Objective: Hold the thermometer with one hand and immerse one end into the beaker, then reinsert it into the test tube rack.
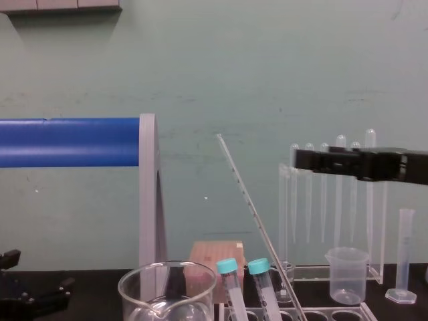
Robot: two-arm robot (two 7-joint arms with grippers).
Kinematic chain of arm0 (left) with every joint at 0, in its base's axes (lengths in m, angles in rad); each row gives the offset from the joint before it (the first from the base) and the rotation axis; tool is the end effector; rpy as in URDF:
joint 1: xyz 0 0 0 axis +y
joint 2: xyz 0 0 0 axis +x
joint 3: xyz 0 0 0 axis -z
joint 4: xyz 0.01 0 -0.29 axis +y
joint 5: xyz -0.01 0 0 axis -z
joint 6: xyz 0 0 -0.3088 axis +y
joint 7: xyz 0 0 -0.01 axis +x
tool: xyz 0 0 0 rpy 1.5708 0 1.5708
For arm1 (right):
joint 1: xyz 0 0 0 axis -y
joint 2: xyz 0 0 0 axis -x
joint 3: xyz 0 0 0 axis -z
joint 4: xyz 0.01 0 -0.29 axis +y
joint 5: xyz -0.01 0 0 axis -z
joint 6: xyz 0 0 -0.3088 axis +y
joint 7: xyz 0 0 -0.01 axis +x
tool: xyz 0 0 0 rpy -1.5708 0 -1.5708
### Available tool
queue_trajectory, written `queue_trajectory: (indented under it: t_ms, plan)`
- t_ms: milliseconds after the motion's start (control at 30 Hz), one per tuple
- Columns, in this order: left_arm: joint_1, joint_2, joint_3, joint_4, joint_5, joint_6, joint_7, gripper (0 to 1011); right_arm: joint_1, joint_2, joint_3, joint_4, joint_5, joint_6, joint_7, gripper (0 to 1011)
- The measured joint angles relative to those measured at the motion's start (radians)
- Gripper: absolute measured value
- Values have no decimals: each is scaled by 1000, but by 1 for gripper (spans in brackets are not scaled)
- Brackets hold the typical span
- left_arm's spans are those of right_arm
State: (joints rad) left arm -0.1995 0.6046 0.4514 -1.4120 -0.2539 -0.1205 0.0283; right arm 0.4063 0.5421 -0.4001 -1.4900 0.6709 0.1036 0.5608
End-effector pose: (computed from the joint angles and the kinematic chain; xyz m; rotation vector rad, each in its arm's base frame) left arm 0.3581 0.0826 -0.3023 0.3044 -0.2850 1.2480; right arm 0.4129 -0.0589 -0.1987 0.0351 0.0115 -0.7089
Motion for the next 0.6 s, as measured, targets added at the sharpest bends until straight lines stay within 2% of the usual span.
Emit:
queue_trajectory:
  t_ms: [167, 300, 600]
  plan:
    - [0, 0, 0, 0, 0, 0, 0, 1008, 77, -31, -61, 53, -6, 28, 43, 1000]
    - [0, 0, 0, 0, 0, 0, 0, 1008, 143, -70, -116, 126, -25, 44, 62, 1000]
    - [0, 0, 0, 0, 0, 0, 0, 1008, 223, -130, -192, 231, -48, 86, 89, 1000]
